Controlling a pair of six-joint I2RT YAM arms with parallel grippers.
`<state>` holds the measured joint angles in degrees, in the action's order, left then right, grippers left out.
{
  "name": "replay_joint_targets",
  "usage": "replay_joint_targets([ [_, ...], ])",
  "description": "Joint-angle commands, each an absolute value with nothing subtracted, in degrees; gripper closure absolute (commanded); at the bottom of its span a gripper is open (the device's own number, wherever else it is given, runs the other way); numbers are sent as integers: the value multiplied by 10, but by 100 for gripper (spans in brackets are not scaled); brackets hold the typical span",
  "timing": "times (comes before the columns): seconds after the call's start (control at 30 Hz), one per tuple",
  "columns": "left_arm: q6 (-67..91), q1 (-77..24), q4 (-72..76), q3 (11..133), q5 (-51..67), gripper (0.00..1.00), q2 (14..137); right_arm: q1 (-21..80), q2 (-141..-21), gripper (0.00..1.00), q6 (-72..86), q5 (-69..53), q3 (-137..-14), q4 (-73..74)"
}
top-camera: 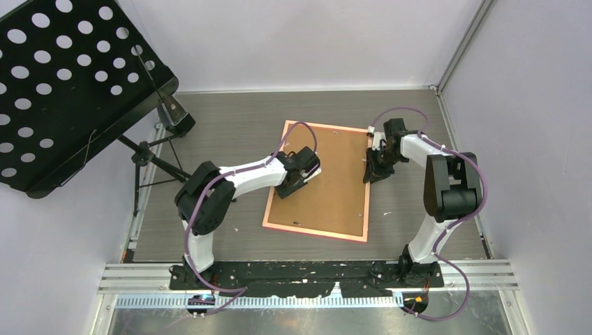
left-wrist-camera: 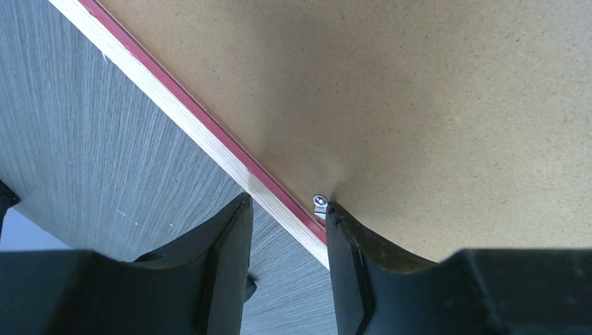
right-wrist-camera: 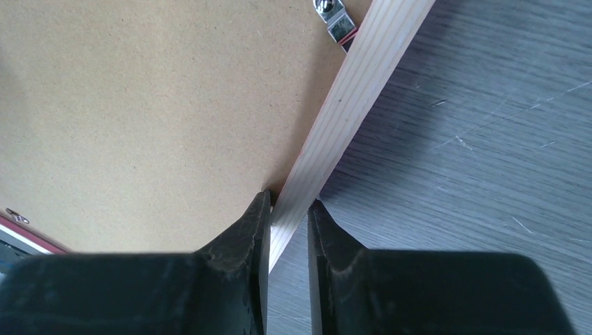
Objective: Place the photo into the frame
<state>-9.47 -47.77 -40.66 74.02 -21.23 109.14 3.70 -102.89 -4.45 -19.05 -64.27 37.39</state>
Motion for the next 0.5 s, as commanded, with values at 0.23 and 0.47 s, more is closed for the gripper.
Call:
replay_joint_targets([
  [0.23,-85,-446,-437,729,-119,48,1094,41,-1040,95,-118,-119,-674,363],
  [0.47,-80,-428,-447,731,-71,48,1093,41,-1041,95,-116,-122,-671,363],
])
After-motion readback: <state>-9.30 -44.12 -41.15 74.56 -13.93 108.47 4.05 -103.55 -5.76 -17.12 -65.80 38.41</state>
